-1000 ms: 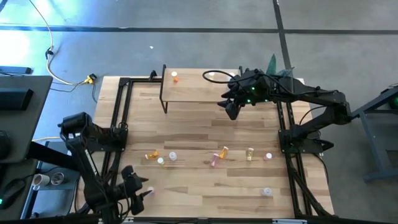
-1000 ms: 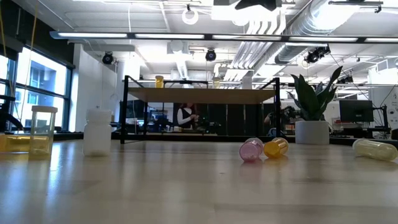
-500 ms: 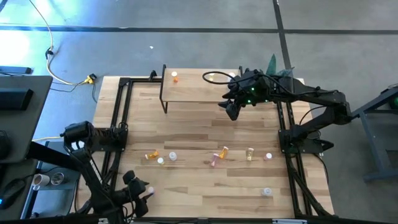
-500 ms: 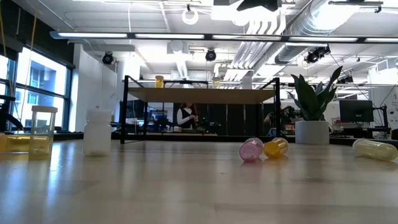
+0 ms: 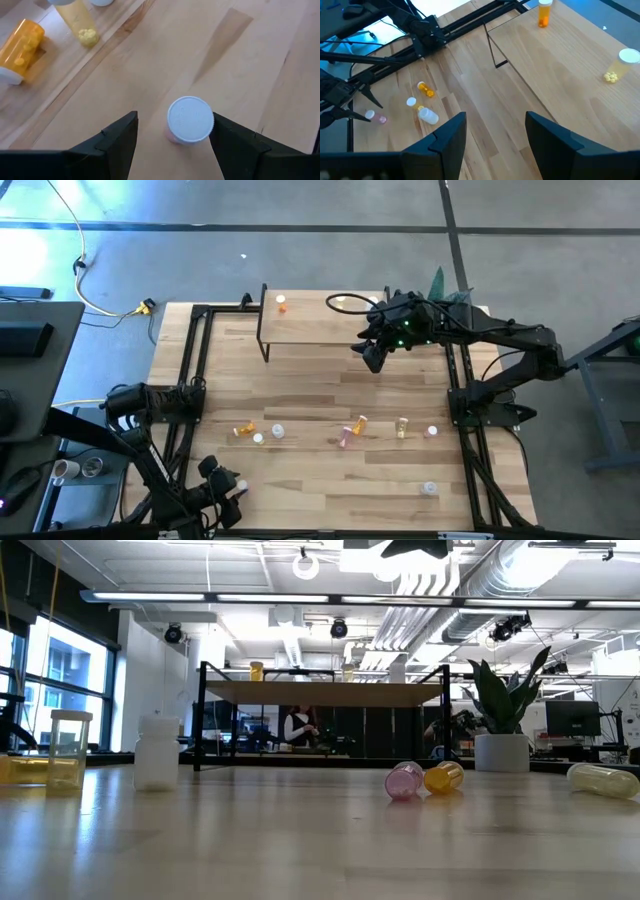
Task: Pick and place medicine bottles onto shelf by color
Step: Put the left pink pill bottle on the shelf
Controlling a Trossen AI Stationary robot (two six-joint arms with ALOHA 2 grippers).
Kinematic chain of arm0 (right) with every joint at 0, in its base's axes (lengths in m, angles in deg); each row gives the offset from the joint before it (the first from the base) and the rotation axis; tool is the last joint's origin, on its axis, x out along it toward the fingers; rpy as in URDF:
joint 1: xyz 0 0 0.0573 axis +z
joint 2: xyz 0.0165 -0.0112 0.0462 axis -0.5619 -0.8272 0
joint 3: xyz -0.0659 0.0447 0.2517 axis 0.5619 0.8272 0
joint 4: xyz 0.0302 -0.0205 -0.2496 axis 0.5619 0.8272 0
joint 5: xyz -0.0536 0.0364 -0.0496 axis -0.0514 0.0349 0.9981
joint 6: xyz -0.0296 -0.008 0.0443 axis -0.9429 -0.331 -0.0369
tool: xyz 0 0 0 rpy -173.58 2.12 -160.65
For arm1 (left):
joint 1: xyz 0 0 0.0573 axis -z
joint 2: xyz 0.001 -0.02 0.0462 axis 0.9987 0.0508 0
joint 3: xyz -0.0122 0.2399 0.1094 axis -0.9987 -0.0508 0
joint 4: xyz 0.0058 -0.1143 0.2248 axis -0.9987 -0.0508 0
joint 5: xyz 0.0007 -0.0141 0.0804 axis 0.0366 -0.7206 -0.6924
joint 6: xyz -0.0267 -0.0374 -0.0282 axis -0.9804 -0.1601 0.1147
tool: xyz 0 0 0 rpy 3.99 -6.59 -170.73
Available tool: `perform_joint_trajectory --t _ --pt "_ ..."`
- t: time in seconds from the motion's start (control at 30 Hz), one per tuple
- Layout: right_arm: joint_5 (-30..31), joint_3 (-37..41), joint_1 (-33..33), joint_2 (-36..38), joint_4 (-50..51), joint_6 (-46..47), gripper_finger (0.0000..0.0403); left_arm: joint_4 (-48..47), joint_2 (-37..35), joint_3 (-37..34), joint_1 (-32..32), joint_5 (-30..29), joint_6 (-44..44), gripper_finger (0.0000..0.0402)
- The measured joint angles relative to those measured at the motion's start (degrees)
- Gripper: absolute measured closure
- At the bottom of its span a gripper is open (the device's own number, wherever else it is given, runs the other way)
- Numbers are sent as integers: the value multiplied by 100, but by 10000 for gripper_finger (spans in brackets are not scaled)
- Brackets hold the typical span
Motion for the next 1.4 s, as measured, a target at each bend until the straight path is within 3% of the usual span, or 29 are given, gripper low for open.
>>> perform_joint_trajectory --t 0.17,0.77,1.17,1.4 --pt "4 0 0 2 0 0 208 5 0 0 0 -94 1 186" --pt "160 0 0 0 32 0 208 7 -1 0 -2 -25 4 293" --pt "157 0 0 0 188 2 208 -47 -440 0 -54 -90 23 293" --pt "155 0 0 0 186 2 208 -41 -1375 0 -548 -379 1213 292"
